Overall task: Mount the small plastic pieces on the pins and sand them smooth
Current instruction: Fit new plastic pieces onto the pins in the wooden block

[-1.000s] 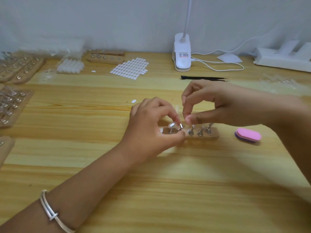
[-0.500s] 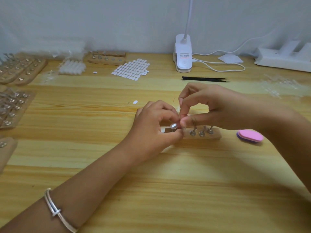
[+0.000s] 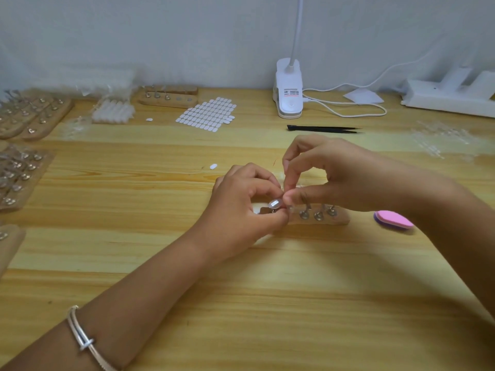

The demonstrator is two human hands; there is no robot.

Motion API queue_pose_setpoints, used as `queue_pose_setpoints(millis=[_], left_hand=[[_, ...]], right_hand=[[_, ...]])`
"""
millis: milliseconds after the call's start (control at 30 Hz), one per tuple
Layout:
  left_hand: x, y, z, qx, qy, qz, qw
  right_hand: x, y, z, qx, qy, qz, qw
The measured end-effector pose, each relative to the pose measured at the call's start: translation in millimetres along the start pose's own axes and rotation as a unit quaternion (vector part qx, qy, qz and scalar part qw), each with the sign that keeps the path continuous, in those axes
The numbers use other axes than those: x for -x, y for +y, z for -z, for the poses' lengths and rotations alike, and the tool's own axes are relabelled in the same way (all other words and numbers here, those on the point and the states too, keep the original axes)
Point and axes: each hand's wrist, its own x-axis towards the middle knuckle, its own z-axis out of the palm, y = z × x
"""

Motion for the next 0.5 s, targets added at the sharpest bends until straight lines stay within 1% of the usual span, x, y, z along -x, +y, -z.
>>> queue_pose_setpoints(millis=[167,400,500], left_hand=[[0,0,0,-0.001,0.003,0.005,1.0],[0,1,0,0.006,0.0,0.012,1.0],[0,2,1,0.008,-0.002,0.012,1.0]], right_hand=[[-1,2,-1,-0.068,-0.012,-0.033,0.997],[4,2,10,-0.04,0.009,-0.037,0.999],[7,-6,14,-0.05,-0.015,-0.024,0.998]])
